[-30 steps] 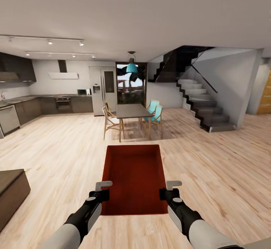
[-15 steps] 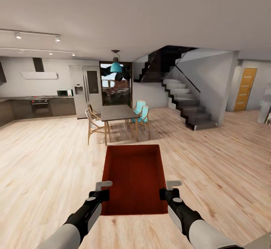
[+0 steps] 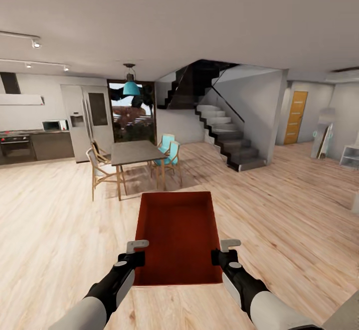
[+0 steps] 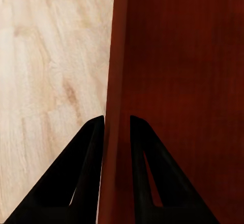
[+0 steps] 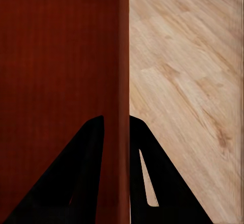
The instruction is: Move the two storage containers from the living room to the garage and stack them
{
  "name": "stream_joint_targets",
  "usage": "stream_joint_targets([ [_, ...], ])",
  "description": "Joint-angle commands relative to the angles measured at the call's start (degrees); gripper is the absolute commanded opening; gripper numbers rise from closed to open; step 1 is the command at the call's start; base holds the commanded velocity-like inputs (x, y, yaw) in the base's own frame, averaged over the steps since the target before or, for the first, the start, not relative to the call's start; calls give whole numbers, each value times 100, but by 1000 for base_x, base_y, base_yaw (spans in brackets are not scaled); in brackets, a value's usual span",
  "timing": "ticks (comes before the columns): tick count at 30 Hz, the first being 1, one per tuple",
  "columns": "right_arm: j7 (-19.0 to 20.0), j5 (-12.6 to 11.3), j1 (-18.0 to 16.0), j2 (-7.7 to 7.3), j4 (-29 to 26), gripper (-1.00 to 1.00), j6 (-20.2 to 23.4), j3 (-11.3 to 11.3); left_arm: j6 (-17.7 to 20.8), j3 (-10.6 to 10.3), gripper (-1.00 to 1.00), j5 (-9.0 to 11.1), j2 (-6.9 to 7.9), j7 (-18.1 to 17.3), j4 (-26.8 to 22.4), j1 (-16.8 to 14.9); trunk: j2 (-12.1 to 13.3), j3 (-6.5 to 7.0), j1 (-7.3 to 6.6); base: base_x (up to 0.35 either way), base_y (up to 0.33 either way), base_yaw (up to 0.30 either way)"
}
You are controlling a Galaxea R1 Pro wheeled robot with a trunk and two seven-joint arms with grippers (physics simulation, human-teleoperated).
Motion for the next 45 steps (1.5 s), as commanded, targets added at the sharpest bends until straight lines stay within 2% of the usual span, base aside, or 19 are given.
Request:
stream_joint_targets([
  [1, 47, -81, 1, 39, 20, -100, -13, 5, -172, 124, -100, 167, -5, 204, -28, -3, -4, -2, 5, 323, 0, -243],
  [28, 47, -85, 1, 39, 13, -100, -13, 5, -172, 127, -100, 167, -5, 204, -31, -3, -4, -2, 5, 323, 0, -242],
  [45, 50, -87, 1, 23, 13, -100, -6, -4, -172, 128, -100, 167, -5, 204, -31, -3, -4, -2, 5, 323, 0, -30],
])
